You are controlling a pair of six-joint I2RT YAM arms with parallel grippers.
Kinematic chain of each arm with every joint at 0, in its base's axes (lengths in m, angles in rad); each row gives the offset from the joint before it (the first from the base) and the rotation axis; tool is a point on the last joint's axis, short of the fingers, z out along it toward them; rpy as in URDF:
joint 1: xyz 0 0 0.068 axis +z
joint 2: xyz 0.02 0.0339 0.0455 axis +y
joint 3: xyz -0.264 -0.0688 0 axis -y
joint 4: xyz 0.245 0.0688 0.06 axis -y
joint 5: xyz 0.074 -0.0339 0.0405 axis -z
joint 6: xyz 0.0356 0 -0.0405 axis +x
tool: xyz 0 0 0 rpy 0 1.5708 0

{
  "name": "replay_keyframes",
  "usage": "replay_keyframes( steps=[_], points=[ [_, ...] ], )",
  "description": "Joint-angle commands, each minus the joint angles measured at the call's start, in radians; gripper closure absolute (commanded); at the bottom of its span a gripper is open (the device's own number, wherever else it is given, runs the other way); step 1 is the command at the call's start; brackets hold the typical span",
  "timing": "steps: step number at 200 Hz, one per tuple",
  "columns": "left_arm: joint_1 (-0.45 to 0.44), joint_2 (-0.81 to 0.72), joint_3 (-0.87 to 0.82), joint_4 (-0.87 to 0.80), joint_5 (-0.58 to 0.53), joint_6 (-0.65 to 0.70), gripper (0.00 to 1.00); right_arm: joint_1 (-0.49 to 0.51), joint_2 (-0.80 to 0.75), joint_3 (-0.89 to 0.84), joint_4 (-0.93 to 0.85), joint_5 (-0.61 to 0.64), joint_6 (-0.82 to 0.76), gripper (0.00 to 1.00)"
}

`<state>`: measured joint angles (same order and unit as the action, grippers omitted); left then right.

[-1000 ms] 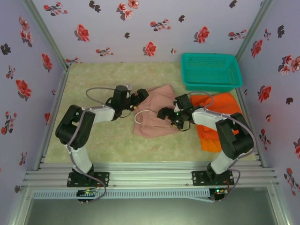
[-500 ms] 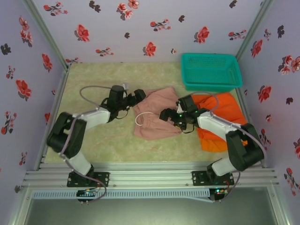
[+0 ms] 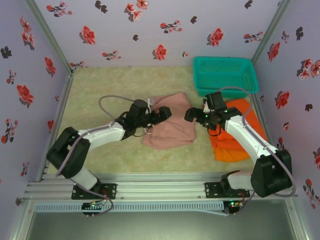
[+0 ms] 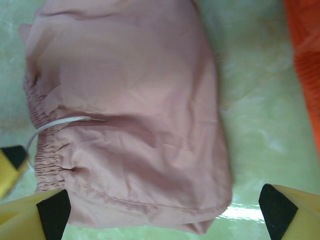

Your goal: Fold and stack the shorts

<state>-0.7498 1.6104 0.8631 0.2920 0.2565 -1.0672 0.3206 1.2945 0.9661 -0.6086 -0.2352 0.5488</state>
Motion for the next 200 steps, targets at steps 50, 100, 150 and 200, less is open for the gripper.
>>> replay_keyframes(
  steps=[50, 100, 150, 200],
  points=[
    [-0.019, 0.081, -0.209, 0.118, -0.082, -0.043, 0.01, -0.026, 0.106, 0.107, -0.114, 0.015, -0.125, 0.01],
    [-0.008, 0.07, -0.302, 0.179, -0.092, -0.057, 0.01, -0.018, 0.363, 0.252, -0.117, -0.015, -0.193, 0.07],
    [0.0, 0.049, -0.31, 0.167, -0.094, -0.045, 0.01, 0.007, 0.556, 0.348, -0.113, 0.014, -0.234, 0.19],
    [0.004, 0.048, -0.317, 0.167, -0.094, -0.044, 0.01, 0.035, 0.648, 0.361, -0.092, -0.011, -0.25, 0.3]
  ],
)
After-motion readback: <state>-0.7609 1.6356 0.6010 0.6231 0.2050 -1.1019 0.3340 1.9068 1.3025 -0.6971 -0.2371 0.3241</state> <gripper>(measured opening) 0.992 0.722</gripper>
